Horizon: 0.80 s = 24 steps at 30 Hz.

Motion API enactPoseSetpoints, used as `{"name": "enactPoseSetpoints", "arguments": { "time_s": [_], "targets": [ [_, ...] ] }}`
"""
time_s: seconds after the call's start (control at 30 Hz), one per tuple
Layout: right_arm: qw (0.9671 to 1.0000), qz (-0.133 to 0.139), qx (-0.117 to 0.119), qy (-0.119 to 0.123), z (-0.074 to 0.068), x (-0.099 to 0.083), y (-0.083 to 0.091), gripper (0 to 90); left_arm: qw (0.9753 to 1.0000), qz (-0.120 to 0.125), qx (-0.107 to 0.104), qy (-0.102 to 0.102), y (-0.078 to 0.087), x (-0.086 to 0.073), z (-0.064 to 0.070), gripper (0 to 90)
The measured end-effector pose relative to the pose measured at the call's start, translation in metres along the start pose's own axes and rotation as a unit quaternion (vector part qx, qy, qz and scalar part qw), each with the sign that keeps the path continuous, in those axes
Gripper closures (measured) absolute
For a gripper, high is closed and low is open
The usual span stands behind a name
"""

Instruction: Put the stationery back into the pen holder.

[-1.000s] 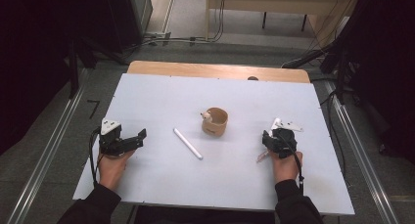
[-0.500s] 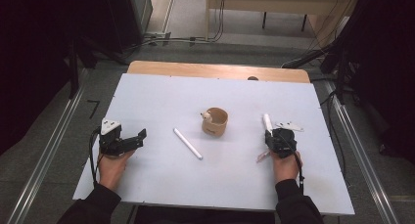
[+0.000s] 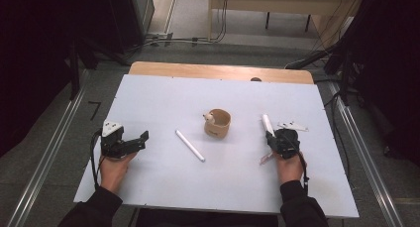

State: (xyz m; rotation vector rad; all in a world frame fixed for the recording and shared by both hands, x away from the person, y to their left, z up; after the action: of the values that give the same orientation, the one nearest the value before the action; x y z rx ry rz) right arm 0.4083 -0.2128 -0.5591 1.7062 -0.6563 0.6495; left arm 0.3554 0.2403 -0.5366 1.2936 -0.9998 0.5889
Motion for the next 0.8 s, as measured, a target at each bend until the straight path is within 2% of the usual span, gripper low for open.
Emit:
{"name": "enactPoseSetpoints", "arguments": {
  "time_s": [0.3,0.63,0.8],
  "targets": [
    [0.9997,0.011,0.021,0.007,-0.011,0.003,0.011,69.1,0.9996,0.002,-0.027,-0.009,0.001,0.004,0.017,4.9],
    [0.9984,0.015,0.048,0.025,-0.024,0.003,0.023,69.1,0.9988,0.004,-0.046,-0.018,-0.001,0.009,0.035,4.9],
    [0.9975,0.019,0.061,0.029,-0.029,0.004,0.028,69.1,0.9975,0.008,-0.067,-0.019,-0.001,0.016,0.049,4.9]
  ]
}}
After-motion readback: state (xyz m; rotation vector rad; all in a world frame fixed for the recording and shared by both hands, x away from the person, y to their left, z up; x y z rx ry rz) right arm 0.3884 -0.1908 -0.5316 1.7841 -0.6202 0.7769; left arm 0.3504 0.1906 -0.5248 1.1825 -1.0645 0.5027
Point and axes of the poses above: each handheld gripper's, and its own axes: y roughly backward along the jaws, x roughly out of its top, z roughly to its right, the point moved 9 cm from there along -y, roughly forward along the jaws, and after that the axes turned 13 degrees about -y, right-handed, at the moved point
